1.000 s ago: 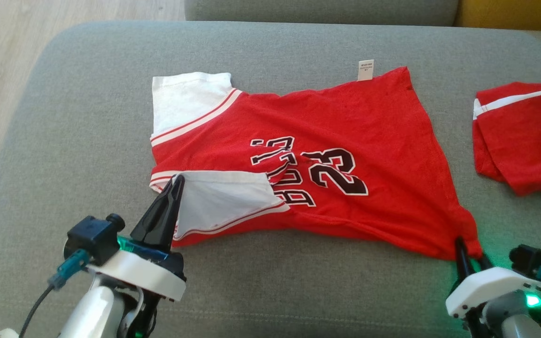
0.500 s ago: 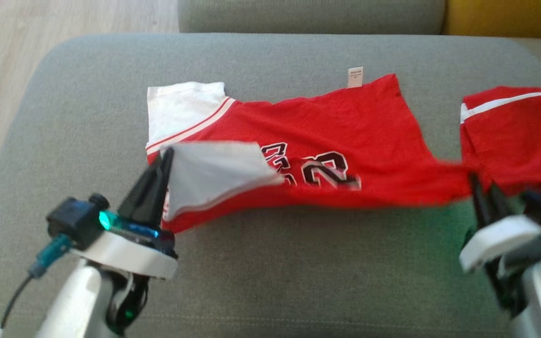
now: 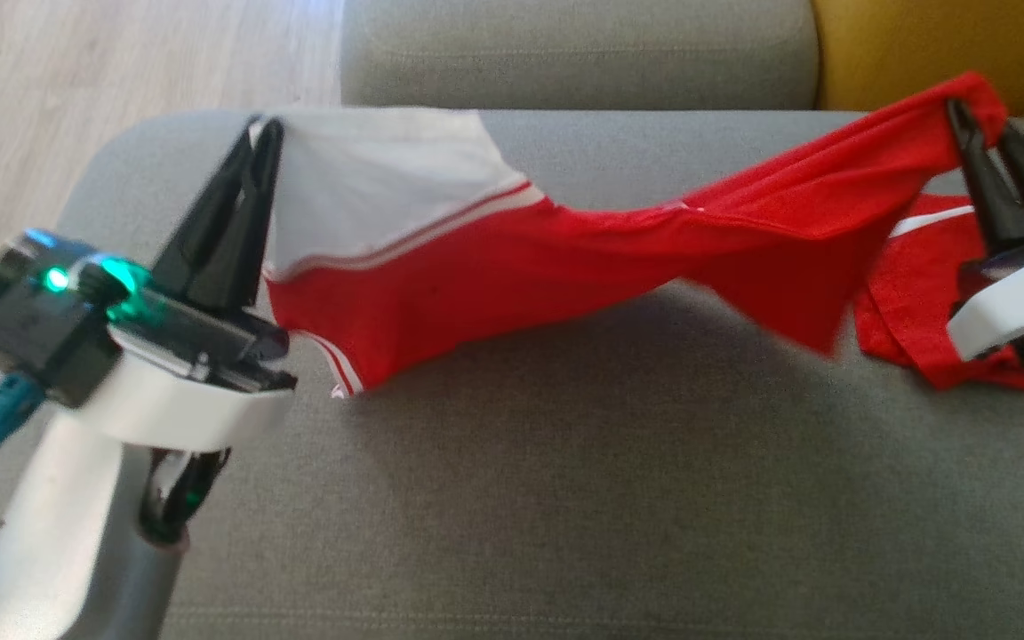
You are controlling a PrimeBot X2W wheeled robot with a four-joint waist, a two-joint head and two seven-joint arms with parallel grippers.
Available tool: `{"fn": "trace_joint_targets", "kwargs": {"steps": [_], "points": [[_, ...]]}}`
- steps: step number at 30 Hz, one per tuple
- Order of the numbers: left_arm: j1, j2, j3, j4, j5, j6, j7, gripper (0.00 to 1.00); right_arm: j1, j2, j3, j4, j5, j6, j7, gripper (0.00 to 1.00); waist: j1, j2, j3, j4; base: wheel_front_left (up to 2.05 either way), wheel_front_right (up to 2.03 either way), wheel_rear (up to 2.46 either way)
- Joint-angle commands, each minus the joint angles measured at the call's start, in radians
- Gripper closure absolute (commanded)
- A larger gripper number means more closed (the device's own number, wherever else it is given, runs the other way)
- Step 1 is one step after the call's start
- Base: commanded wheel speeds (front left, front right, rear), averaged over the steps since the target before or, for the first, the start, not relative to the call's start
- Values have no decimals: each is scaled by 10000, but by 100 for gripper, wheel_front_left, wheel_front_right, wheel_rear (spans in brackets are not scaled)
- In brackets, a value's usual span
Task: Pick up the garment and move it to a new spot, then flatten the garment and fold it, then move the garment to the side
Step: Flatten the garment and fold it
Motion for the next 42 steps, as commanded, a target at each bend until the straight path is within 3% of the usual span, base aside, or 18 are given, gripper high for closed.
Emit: {"fn": "trace_joint_targets", "kwargs": {"steps": [1,6,13,17,21,25,27,28,30,31,37,42], "points": [[-728,356,469,-552,83,41,83,100,-369,-359,60,-552,-27,-9,147,100,0,-1,-80,-12,0,0,0],[-1093,706,533,-1712,33,40,755,100,-231,-906,-221,-1603,80,-9,925,100,0,-1,-398,-41,0,0,0],[-1927,1351,925,-3387,-166,37,1948,100,-26,-1196,-860,-2948,183,-9,2017,100,0,-1,-342,-65,0,0,0],[-3133,1593,972,-3235,-355,26,2276,100,-444,-1109,-890,-3118,213,-9,2508,100,0,-1,236,-61,0,0,0],[-4677,1990,703,-2267,-719,11,2411,100,-1852,-760,-382,-2761,629,-9,3077,100,0,-1,1441,-153,0,0,0],[-6881,2600,83,-846,-1335,6,2343,100,-4416,-656,425,-1855,815,-9,3632,100,0,-1,3268,-162,0,0,0],[-8159,3082,-444,172,-1393,5,2061,100,-6082,-274,934,-964,921,-9,3599,100,0,-1,4015,-260,0,0,0],[-8159,3082,-444,172,-1393,5,2061,100,-6082,-274,934,-964,921,-9,3599,100,0,-1,4015,-260,0,0,0],[-10162,3509,-1105,2228,-1445,4,1455,100,-8507,308,1522,928,578,-9,2948,100,0,-1,4718,-373,0,0,0],[-10162,3509,-1105,2228,-1445,4,1455,100,-8507,308,1522,928,578,-9,2948,100,0,-1,4718,-373,0,0,0],[-13564,3035,-1449,5830,-1141,3,-2,100,-11612,1474,1073,4499,-1077,-9,269,100,0,-1,5248,-324,0,0,0],[-14410,2595,-1452,6419,-1178,3,-175,100,-12180,2213,239,6323,-2206,-9,-1645,100,0,-1,5386,-265,0,0,0]]}}
